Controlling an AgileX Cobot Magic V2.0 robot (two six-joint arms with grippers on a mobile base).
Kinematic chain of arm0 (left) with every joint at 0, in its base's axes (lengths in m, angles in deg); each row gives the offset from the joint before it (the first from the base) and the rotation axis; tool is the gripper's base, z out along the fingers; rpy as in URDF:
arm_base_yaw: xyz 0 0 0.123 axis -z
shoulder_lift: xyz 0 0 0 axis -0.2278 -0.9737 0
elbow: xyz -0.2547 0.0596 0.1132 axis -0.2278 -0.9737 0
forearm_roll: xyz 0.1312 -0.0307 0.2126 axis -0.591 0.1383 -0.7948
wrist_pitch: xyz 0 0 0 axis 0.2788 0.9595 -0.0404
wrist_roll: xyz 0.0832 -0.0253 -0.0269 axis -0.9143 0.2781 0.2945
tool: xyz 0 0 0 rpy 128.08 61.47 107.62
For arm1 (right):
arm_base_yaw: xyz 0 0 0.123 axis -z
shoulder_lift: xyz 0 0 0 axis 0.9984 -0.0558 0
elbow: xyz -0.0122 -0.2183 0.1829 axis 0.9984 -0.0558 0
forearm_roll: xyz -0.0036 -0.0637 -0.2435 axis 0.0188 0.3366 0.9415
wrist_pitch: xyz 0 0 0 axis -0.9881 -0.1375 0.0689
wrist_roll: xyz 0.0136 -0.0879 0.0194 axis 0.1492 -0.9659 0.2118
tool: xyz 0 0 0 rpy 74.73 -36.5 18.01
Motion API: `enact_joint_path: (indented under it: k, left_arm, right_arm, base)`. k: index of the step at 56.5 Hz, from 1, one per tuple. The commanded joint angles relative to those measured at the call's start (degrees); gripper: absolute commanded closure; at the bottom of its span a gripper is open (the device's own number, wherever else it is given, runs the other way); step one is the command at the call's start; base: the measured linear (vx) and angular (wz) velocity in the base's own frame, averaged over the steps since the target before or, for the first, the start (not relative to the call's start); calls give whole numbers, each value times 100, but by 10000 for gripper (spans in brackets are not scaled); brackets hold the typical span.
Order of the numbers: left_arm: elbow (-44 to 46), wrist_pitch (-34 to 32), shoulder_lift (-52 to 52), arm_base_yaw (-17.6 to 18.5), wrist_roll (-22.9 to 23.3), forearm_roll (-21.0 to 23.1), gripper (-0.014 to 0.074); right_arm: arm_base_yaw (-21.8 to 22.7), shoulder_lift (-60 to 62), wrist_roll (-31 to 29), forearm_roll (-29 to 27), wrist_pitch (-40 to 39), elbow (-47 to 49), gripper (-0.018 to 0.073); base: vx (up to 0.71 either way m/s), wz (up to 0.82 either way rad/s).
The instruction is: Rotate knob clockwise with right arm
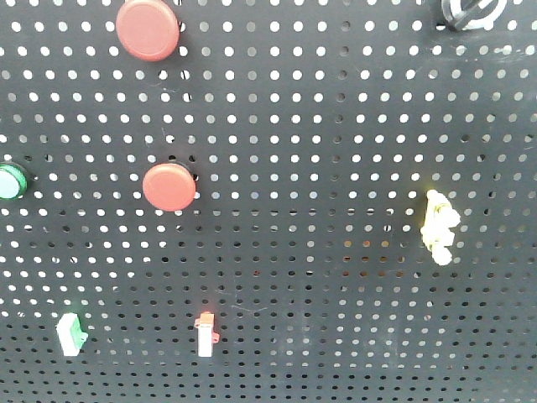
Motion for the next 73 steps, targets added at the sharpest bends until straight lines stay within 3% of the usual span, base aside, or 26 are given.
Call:
enact_joint_path:
  k: [1, 9, 15, 30, 39, 51, 73]
  left_arm:
    - [-187, -439, 98, 45, 22, 30, 603]
    - [-187, -439, 98, 45, 22, 30, 603]
    - [-187, -439, 98, 45, 22, 30, 603]
    - [-187, -439, 98, 45, 22, 30, 603]
    - [-187, -439, 98, 45, 22, 30, 603]
    - [-187, -439, 98, 45, 22, 30, 603]
    - [-187, -434, 98, 45, 22, 30, 603]
  right_arm:
    - [47, 539, 378, 59, -1602, -1218, 567]
    - [501, 1647, 577, 26, -3942, -3439, 567]
    - [1189, 2257, 18, -479, -4998, -4611, 567]
    - [3231, 2889, -1767, -2073, -5403, -5706, 567]
    - [4141, 3136, -1804, -1801, -5144, -5728, 567]
    - [4532, 3709, -1809, -1697, -4875, -5728, 567]
    - [4532, 3689, -1805, -1719, -4838, -5728, 567]
  base:
    - [0, 0]
    - [0, 0]
    - [0, 0]
    - [0, 0]
    - [0, 0]
    - [0, 0]
    - [0, 0]
